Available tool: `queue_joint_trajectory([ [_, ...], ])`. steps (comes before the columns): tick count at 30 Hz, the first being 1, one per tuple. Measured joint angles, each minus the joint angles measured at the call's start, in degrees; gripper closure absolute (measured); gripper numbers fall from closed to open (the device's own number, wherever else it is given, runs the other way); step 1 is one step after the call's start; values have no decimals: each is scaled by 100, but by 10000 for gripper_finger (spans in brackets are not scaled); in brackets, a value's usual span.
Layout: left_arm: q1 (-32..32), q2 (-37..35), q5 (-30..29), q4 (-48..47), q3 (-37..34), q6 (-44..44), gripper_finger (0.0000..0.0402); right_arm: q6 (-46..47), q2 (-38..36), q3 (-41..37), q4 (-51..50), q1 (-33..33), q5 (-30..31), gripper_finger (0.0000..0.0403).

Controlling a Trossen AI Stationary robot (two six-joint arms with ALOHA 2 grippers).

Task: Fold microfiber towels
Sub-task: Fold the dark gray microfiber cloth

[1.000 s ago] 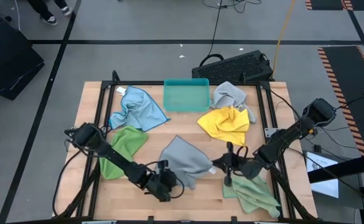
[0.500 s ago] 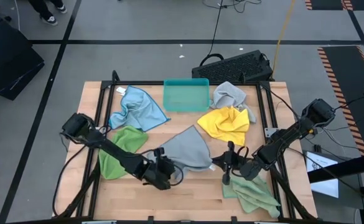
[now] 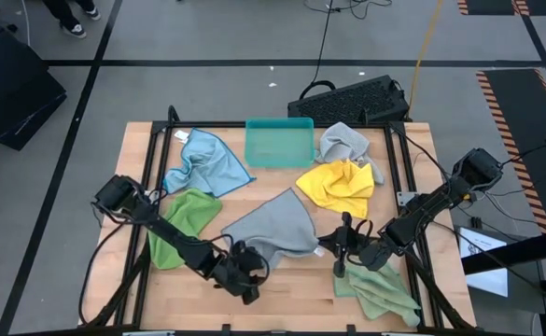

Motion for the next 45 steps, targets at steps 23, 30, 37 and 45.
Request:
queue_joint_trajectory([
  [23,-23,-4,213,55,-197,-1651,226,-327,0,-2,47,-4,-2,399],
  [30,17,-4,145,2,-197,-2015,227,-375,0,-2,47,-13,1,399],
  [37,45,150,125,178,-192,-2088,227,-458,0,-2,49,-15,4,399],
  [45,373,593,721,796,-187,-1981,227,-502,-4,-7,97,-15,2,399],
])
